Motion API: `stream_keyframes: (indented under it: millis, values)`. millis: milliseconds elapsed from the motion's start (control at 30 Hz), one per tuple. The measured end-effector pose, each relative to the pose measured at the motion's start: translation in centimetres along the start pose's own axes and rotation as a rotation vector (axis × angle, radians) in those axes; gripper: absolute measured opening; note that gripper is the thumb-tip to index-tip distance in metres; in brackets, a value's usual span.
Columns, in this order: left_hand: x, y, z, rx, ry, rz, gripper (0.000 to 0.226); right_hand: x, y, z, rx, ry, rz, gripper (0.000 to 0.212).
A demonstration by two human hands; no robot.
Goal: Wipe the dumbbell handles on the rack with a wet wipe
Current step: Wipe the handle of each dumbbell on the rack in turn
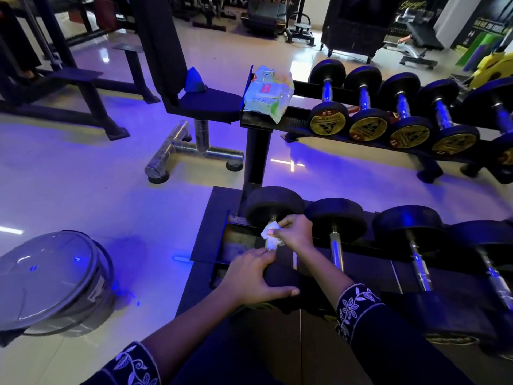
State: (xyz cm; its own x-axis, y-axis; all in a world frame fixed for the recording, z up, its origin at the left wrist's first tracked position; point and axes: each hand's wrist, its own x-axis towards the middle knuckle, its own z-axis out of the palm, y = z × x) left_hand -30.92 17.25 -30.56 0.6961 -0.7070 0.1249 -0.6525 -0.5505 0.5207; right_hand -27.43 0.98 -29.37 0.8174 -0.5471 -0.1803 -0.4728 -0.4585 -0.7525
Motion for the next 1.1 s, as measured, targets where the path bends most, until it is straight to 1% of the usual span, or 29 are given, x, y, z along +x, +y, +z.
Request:
stream_keyframes:
  millis: [33,100,133,167,200,267,367,467,567,633,733,800,867,900,967,1033,1100]
  values:
    - [0.1,-0.2,0.0,-0.119,0.016,-0.037,0.067,-0.2,0.2,0.0,-0.002,0.005,0.001,0.024]
    - [0.2,-1.0,0.2,-0.419,0.113,-0.204,0.059,-1.0,0.8,0.1,-0.013,0.0,-0.002,0.022]
    - [0.4,-1.6,0.5,-0.502,0.175,-0.316,0.057,-1.5,1.2,0.2,-0.033,-0.017,-0.005,0.02]
    - [0.5,-2.1,0.6,-0.522,0.219,-0.394,0.054,-2.1,1.5,0.4,-0.059,-0.045,-0.006,0.02]
    - [0.6,-2.2,0.6,-0.508,0.216,-0.442,0.052,-2.6,1.6,0.7,-0.093,-0.072,0.001,0.02]
    - [0.9,-2.2,0.2,-0.477,0.192,-0.475,0.049,-2.9,1.2,1.3,-0.126,-0.087,0.016,0.025]
    - [1.4,-2.2,-0.8,-0.427,0.205,-0.553,0.054,-1.6,-0.8,1.7,-0.088,0.006,0.042,0.022]
    - [1.2,-2.5,-1.3,-0.391,0.235,-0.599,0.054,-0.2,-2.6,2.0,-0.027,0.081,0.052,0.025]
    - [0.9,-3.2,-1.5,-0.393,0.253,-0.647,0.054,-0.5,-2.5,2.8,-0.044,0.066,0.051,0.023]
    - [0.6,-3.7,-1.7,-0.411,0.26,-0.673,0.054,-1.6,-1.7,3.1,-0.065,0.034,0.041,0.027]
    - [0.6,-3.7,-1.8,-0.411,0.277,-0.685,0.055,-3.1,-0.8,3.3,-0.118,-0.025,0.051,0.036]
    - [0.7,-3.6,-1.7,-0.409,0.275,-0.685,0.054,-2.6,-1.3,3.1,-0.123,-0.015,0.052,0.032]
    - [0.8,-3.4,-1.7,-0.381,0.265,-0.673,0.054,-1.5,-2.4,2.8,-0.097,0.03,0.048,0.023]
    - [0.8,-3.4,-1.7,-0.37,0.262,-0.668,0.054,-0.9,-3.0,2.7,-0.075,0.056,0.054,0.022]
    - [0.8,-3.4,-1.8,-0.366,0.262,-0.671,0.054,0.0,-3.5,2.7,-0.041,0.078,0.085,0.027]
    - [0.8,-3.4,-1.9,-0.363,0.262,-0.674,0.054,-0.2,-3.2,2.8,-0.048,0.074,0.078,0.026]
    - [0.7,-3.4,-2.0,-0.361,0.261,-0.673,0.054,-1.1,-2.0,2.9,-0.108,0.028,0.052,0.024]
